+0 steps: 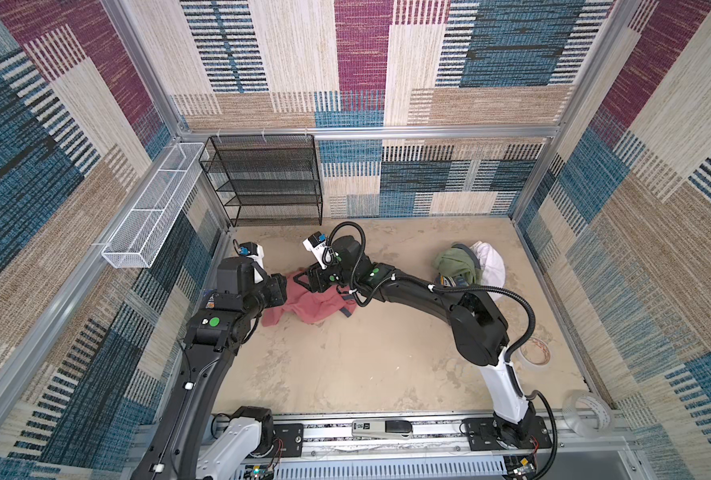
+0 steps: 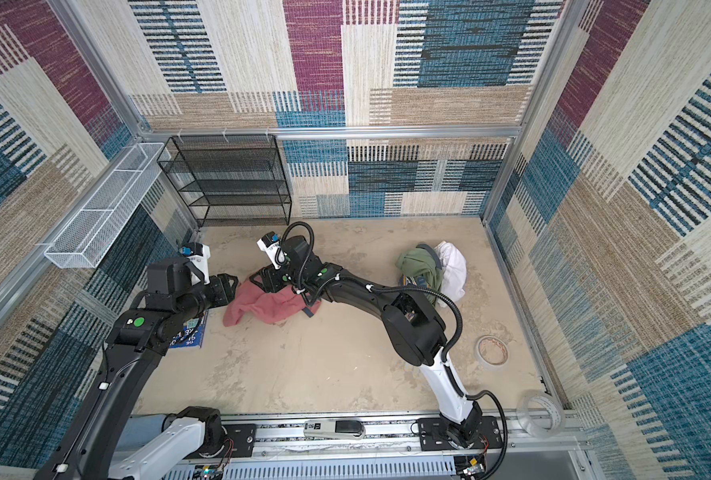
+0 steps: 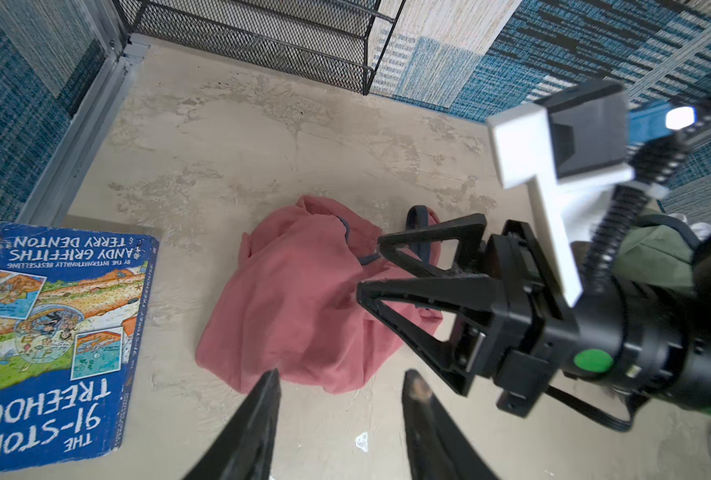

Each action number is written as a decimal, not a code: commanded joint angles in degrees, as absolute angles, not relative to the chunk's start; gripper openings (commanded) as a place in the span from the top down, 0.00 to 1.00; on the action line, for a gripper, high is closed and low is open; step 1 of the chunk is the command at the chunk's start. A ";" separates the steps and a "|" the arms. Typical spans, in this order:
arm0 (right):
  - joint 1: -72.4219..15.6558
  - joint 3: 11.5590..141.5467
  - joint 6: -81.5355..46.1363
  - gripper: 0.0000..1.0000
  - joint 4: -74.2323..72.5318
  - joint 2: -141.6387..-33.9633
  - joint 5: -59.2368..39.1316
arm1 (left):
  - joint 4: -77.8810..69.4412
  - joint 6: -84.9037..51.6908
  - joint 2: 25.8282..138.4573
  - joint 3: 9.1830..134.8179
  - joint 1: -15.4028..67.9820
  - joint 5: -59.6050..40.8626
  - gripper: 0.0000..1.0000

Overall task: Pick out a specific cloth from the pile
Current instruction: 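Open the right gripper to release the pink cloth while the left gripper approaches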

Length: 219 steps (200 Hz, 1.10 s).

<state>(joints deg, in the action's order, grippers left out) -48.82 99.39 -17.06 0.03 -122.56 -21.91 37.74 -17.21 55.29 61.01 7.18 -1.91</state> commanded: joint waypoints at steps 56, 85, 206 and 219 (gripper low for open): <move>-43.00 75.27 -20.71 0.41 -11.83 -103.94 -17.66 | 33.75 -21.10 60.06 60.32 11.85 -1.88 0.51; -40.10 66.83 -20.22 0.41 -12.27 -95.61 -14.58 | 31.58 -21.84 63.47 61.25 16.60 0.43 0.51; -23.13 47.23 -19.84 0.37 -10.91 -72.74 -14.34 | 26.37 -23.51 82.18 66.17 34.47 6.69 0.55; -21.73 46.45 -20.02 0.37 -10.77 -72.08 -15.05 | 25.79 -23.73 84.46 66.51 35.23 7.20 0.56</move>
